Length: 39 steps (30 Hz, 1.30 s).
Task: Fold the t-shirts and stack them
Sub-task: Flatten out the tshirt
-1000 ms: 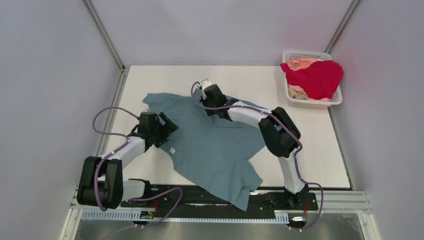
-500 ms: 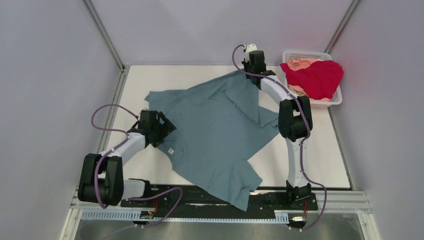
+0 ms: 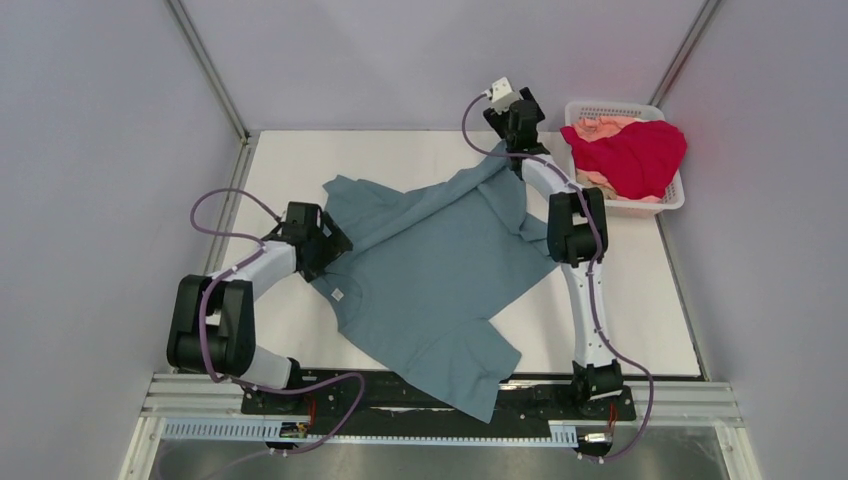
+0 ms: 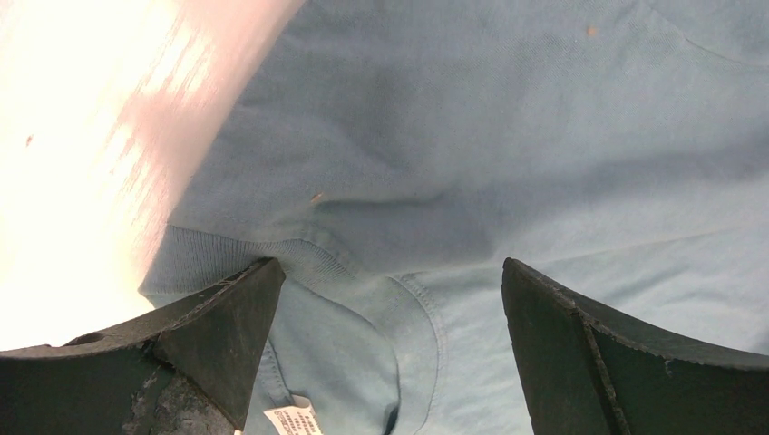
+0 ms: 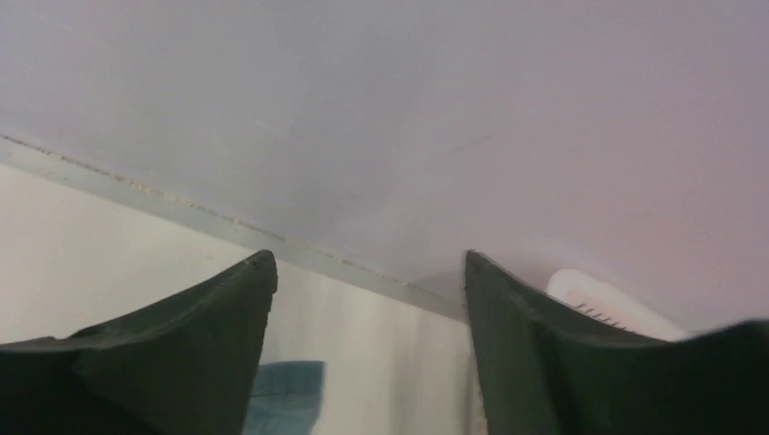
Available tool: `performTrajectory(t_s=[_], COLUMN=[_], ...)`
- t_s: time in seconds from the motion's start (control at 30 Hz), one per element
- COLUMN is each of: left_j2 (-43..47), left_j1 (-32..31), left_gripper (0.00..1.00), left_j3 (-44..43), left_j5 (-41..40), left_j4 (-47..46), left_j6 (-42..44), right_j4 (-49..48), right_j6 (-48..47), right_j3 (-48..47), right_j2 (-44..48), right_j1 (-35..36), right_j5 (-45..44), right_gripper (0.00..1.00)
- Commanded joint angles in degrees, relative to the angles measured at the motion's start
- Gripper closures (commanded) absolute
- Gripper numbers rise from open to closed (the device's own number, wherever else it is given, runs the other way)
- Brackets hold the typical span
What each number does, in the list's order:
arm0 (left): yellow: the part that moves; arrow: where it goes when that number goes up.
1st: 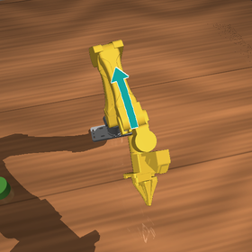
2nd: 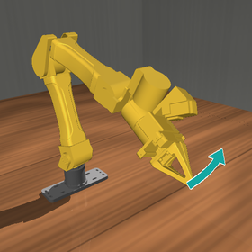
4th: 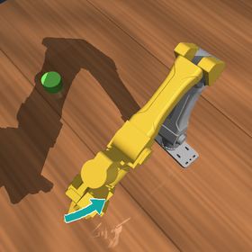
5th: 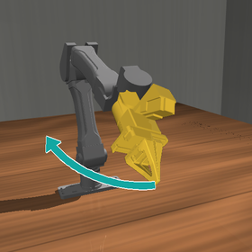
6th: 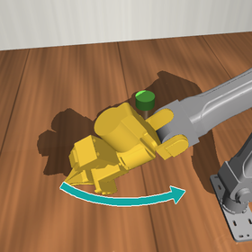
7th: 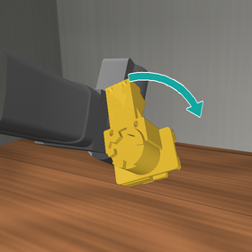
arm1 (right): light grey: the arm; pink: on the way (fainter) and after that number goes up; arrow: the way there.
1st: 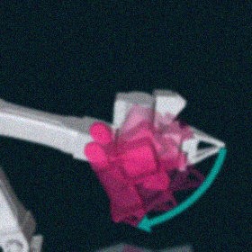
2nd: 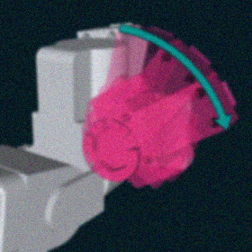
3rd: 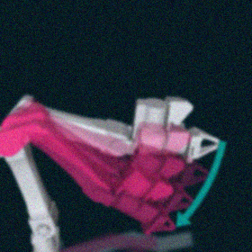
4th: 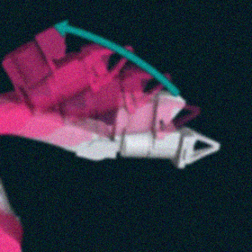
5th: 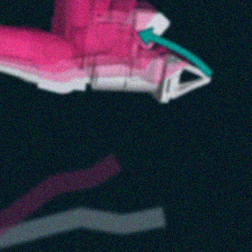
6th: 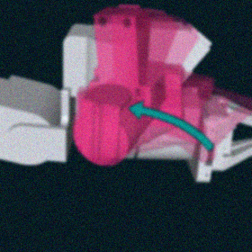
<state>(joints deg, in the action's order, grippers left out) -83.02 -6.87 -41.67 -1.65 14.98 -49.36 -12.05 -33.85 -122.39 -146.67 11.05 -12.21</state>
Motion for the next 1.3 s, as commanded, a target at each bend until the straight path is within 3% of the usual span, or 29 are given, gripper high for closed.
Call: performTrajectory(t_s=[0.0,0.07,0.17,0.33,0.47,0.63,0.87,1.03,1.27], left_j2=[-2.38,-3.11,-4.61,-2.29,0.40,2.02,-1.06,-5.40,-6.99], left_j1=[0.39,0.42,0.60,-0.91,-6.53,-18.42,-21.99,-21.59,-12.78], left_gripper=[0.00,0.00,0.00,0.00,0.00,0.00,0.00,0.00,0.00], left_j3=[-3.20,-5.40,-10.97,-10.49,-9.02,-6.11,-0.98,-3.48,0.19], left_j5=[-3.57,-5.35,-4.34,3.61,7.96,16.38,15.70,8.71,9.38], left_j4=[1.72,1.52,3.48,-0.90,-1.05,-4.75,-8.33,-2.81,-2.85], left_j6=[2.38,2.96,3.08,2.17,3.91,6.53,4.20,5.83,5.11], right_j4=[-8.14,-2.51,2.39,15.39,18.34,21.25,21.46,21.87,22.41], right_j6=[-5.13,-1.28,8.43,28.47,43.28,49.47,50.43,50.82,48.52], right_j3=[0.35,4.30,14.62,33.76,53.03,65.91,72.94,70.50,63.45], right_j2=[6.48,12.11,22.35,41.70,53.41,60.73,61.91,55.16,46.76], right_j1=[2.33,3.64,5.58,6.26,6.29,6.82,11.58,11.68,10.16], right_j5=[-2.52,-1.93,-3.01,5.18,10.37,21.29,25.60,19.84,9.98], right_gripper=[0.15,0.01,0.00,0.00,0.00,0.00,0.00,0.00,0.00])
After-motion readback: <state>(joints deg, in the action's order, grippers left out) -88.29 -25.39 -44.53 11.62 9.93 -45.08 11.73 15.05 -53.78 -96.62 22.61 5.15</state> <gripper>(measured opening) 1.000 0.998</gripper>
